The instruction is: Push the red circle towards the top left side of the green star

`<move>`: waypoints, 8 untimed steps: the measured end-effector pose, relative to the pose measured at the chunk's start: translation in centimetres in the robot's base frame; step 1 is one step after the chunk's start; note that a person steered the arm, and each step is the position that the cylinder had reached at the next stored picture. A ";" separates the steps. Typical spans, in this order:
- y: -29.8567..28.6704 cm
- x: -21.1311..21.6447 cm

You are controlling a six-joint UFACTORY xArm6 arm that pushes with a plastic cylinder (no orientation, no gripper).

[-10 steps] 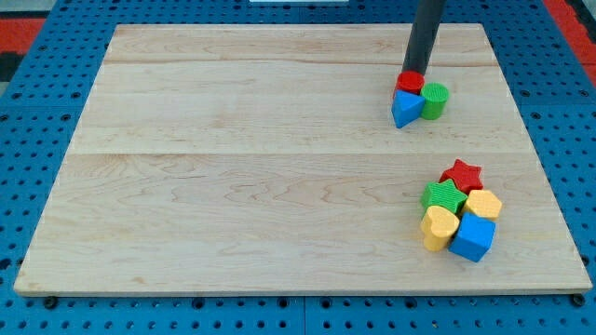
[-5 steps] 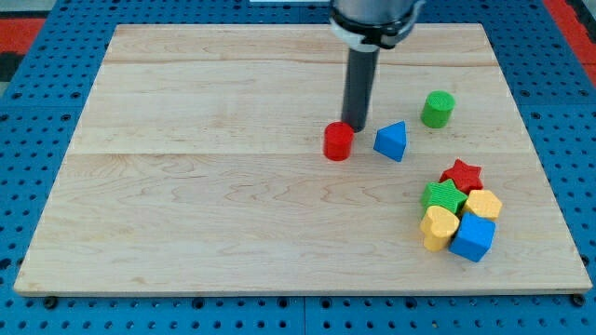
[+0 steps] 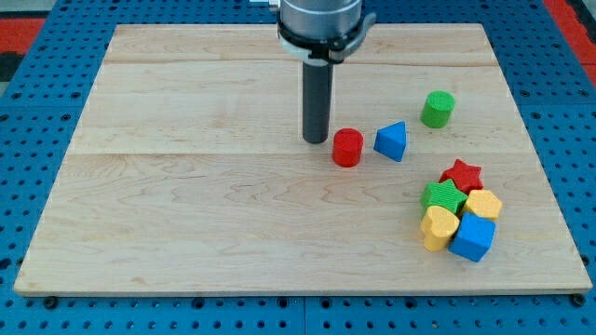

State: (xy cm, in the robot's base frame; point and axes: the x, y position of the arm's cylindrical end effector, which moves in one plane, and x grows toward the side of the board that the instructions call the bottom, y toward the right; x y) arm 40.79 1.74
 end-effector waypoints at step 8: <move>9.9 7.2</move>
